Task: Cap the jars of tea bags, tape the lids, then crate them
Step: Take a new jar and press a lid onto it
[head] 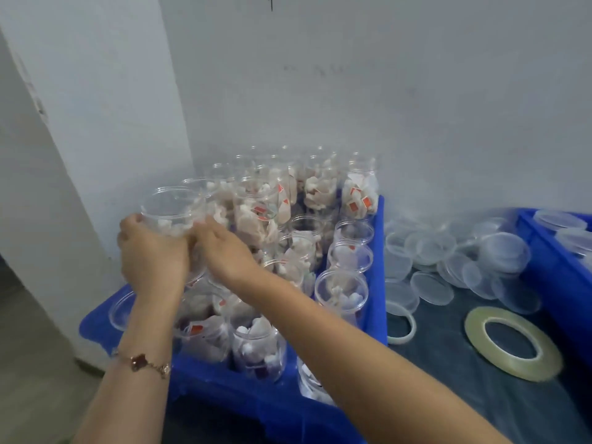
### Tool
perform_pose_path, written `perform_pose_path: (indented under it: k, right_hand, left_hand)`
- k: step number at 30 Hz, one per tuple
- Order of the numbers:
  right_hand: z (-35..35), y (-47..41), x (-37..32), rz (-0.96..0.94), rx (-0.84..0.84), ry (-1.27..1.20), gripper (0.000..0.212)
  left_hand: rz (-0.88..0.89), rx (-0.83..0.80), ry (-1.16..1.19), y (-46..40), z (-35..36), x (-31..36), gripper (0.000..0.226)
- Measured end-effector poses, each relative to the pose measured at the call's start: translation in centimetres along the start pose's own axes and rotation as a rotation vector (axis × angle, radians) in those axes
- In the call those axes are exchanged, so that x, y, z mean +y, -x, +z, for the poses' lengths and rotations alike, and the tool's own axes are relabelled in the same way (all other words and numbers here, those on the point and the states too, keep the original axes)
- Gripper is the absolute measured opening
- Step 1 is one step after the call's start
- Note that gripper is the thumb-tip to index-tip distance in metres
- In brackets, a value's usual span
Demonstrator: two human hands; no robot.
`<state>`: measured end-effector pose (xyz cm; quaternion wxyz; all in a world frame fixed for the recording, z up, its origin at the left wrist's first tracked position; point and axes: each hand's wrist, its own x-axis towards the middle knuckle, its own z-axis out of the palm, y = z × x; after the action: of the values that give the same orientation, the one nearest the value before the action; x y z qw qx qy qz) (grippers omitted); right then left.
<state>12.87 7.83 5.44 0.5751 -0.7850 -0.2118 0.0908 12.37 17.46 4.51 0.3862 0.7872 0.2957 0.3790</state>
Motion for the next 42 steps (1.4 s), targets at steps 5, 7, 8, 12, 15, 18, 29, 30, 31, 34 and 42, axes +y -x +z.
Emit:
perform_pose_path:
  k: [5, 7, 8, 12, 15, 18, 29, 30, 31, 34, 42]
  right_hand:
    - [-4.5, 6.8, -0.3, -0.209, 0.248, -0.003, 0.049]
    - [-7.0, 9.7, 0.2, -0.223, 0.398, -0.037, 0.059]
    - [-8.2, 11.1, 0.6, -0.232, 0.462, -0.061, 0.060]
    - [-12.9, 16.2, 3.5, -0.231, 0.689, -0.113, 0.054]
    - [-15.5, 19.6, 6.5, -0.168, 0.843, -0.147, 0.041]
    - [-17.4, 22.3, 10.4, -0.063, 0.958, -0.176, 0.044]
    - [-20.2, 25.9, 19.6, 0.375, 0.922, 0.007, 0.054]
    - [-21.1, 25.6, 19.8, 0.372, 0.932, 0.058, 0.056]
    - [-22.2, 25.2, 19.9, 0.368, 0.948, 0.119, 0.054]
    - [-26.8, 22.9, 20.2, 0.342, 1.023, 0.379, 0.036]
    - [-34.2, 16.5, 24.4, 0.634, 0.755, 0.905, 0.029]
  left_hand:
    - [0.208, 0.002, 0.094, 5.0, -1.1, 6.0, 0.076]
    - [0.300, -0.061, 0.145, 8.5, -0.3, 8.8, 0.080]
    - [0.336, -0.100, 0.181, 10.4, 0.3, 10.0, 0.082]
    - [0.374, -0.297, 0.341, 18.2, 3.5, 13.3, 0.090]
    - [0.383, -0.424, 0.400, 24.0, 6.4, 13.9, 0.098]
    - [0.313, -0.623, 0.375, 29.1, 9.3, 12.8, 0.109]
    - [0.329, -0.880, 0.164, 34.3, 16.2, 5.5, 0.098]
    - [0.340, -0.860, 0.158, 34.2, 16.5, 5.1, 0.098]
    - [0.348, -0.841, 0.163, 34.2, 16.8, 4.8, 0.098]
    - [0.244, -0.912, 0.297, 34.6, 17.3, 4.2, 0.085]
    - [0.184, -0.840, 0.266, 35.6, 18.1, 3.7, 0.097]
